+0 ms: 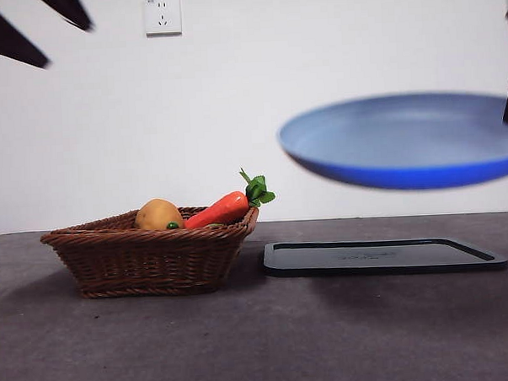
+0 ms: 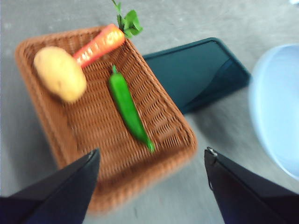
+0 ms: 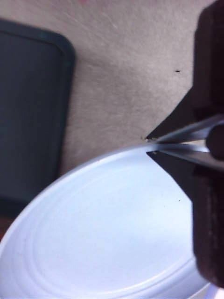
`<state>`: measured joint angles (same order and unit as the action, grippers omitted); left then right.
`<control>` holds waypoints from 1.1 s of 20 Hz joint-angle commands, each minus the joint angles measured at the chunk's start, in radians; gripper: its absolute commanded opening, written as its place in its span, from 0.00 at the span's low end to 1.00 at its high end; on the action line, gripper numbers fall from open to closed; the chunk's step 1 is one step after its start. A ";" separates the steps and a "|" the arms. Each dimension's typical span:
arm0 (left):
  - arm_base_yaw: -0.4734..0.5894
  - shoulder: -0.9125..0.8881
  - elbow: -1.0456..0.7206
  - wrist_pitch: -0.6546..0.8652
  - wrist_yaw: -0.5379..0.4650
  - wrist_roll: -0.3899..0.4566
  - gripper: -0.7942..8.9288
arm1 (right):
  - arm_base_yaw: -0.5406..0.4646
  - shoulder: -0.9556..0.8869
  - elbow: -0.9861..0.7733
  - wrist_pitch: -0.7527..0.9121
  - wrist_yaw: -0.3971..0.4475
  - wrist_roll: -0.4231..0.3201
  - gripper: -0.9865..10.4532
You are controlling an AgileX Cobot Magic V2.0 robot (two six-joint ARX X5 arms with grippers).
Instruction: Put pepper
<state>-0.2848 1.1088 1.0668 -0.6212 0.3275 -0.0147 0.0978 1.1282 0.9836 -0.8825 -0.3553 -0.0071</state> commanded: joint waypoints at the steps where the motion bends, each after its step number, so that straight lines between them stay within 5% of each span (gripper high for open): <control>1: -0.049 0.151 0.087 0.037 -0.048 -0.012 0.48 | 0.002 -0.035 0.030 -0.003 -0.004 0.041 0.09; 5: -0.108 0.420 0.252 0.040 -0.177 -0.011 0.48 | 0.002 -0.087 0.039 -0.023 -0.005 0.055 0.09; 10: -0.135 0.666 0.365 0.087 -0.195 -0.012 0.48 | 0.002 -0.101 0.039 -0.027 -0.005 0.055 0.09; 22: -0.160 0.890 0.367 0.244 -0.224 -0.057 0.48 | 0.002 -0.102 0.039 -0.029 -0.005 0.055 0.09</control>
<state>-0.4370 1.9747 1.4155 -0.3832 0.1097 -0.0639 0.0978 1.0233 1.0004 -0.9207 -0.3557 0.0380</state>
